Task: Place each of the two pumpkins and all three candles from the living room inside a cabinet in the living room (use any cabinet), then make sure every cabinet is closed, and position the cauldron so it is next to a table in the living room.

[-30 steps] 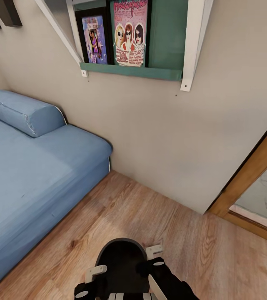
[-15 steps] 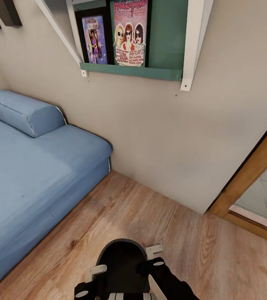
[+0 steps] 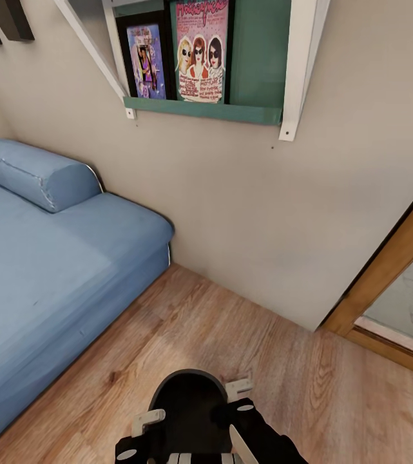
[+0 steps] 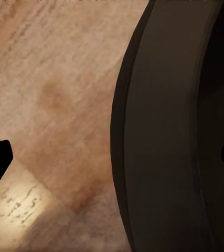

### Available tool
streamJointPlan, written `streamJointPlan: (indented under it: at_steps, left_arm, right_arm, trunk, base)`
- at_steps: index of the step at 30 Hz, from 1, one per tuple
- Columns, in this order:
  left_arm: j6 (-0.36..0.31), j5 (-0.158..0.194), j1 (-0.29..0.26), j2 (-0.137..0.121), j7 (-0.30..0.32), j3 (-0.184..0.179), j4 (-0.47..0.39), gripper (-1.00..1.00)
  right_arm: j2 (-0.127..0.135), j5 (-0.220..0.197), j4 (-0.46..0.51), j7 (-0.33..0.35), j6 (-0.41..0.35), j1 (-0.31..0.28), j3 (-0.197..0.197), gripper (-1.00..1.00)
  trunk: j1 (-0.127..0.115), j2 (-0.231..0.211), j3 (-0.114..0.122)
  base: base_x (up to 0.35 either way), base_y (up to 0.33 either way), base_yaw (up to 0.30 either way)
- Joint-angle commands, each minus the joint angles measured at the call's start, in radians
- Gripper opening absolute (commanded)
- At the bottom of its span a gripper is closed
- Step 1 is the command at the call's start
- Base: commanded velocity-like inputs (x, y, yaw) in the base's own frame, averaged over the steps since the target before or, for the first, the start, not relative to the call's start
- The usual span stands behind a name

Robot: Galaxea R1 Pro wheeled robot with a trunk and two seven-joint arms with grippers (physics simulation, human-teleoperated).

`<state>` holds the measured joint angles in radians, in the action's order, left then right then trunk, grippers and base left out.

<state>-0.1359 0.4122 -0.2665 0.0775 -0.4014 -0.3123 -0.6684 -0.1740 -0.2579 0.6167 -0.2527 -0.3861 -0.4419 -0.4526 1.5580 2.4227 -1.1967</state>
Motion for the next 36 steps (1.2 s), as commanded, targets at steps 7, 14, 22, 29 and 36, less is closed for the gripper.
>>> streamJointPlan:
  at_steps: [7, 14, 22, 29, 36]
  left_arm:
    - [-0.004, 0.007, 0.0, -0.001, -0.008, -0.005, -0.003, 1.0]
    - [-0.004, 0.008, 0.0, -0.001, -0.007, -0.005, -0.002, 1.0]
    - [-0.005, 0.008, 0.0, -0.001, -0.008, -0.005, -0.003, 1.0]
    - [-0.005, 0.008, 0.0, -0.002, -0.007, -0.005, -0.003, 1.0]
    - [-0.005, 0.008, 0.0, -0.002, -0.007, -0.005, -0.003, 1.0]
  right_arm:
    - [0.001, -0.011, 0.002, -0.01, -0.004, 0.0, -0.006, 1.0]
    - [0.001, -0.011, 0.001, -0.01, -0.004, -0.001, -0.006, 1.0]
    - [0.001, -0.011, 0.001, -0.01, -0.004, -0.001, -0.006, 1.0]
    - [0.001, -0.01, -0.003, -0.01, -0.004, -0.001, -0.006, -1.0]
    - [0.001, -0.01, -0.006, -0.01, -0.004, -0.001, -0.006, -1.0]
  trunk:
    - [0.0, 0.0, -0.001]
    - [0.0, 0.0, -0.001]
    - [0.0, 0.0, -0.001]
    - [0.0, 0.0, -0.001]
    - [0.0, 0.0, -0.001]
  base:
    - [0.0, 0.0, 0.0]
    - [0.0, 0.0, 0.0]
    - [0.0, 0.0, 0.0]
    - [0.0, 0.0, 0.0]
    - [0.0, 0.0, 0.0]
